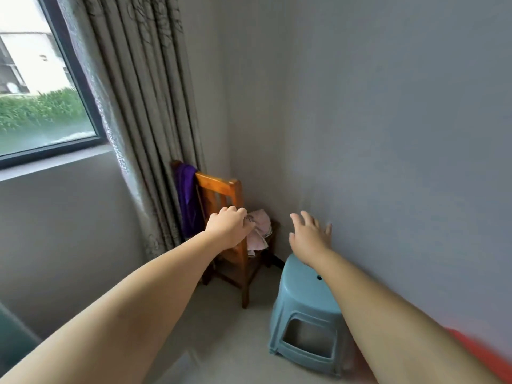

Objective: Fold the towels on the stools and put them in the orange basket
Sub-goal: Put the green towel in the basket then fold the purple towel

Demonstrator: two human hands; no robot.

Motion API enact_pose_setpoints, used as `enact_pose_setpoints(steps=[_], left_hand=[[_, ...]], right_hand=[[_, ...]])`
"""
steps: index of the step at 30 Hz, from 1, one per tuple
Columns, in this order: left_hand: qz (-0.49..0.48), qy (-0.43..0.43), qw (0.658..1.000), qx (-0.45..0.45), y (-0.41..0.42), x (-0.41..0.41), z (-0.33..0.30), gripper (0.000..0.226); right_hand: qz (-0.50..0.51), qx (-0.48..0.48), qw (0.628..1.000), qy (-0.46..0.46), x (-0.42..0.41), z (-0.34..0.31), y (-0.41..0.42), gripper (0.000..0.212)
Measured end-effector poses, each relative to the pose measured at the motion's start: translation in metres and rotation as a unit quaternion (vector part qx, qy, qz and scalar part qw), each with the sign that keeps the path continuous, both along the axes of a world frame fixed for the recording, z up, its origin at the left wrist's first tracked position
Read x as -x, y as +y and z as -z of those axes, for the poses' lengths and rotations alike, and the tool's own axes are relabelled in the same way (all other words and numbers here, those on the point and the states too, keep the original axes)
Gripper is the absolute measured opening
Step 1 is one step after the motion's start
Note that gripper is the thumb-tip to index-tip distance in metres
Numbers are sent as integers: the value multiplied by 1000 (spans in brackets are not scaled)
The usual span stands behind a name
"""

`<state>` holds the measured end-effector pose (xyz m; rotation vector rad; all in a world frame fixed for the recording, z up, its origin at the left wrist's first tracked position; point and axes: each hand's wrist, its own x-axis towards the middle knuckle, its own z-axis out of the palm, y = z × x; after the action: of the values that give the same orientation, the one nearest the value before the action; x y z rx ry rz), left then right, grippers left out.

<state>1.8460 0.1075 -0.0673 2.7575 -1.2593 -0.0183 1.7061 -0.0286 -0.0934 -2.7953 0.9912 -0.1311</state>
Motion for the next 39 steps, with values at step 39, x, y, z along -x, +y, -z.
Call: enact_pose_setpoints(steps=[39], left_hand=[[-189, 292, 937, 36, -49, -530, 92, 55]], right_hand=[[-38, -96, 984, 144, -552, 41, -36, 53]])
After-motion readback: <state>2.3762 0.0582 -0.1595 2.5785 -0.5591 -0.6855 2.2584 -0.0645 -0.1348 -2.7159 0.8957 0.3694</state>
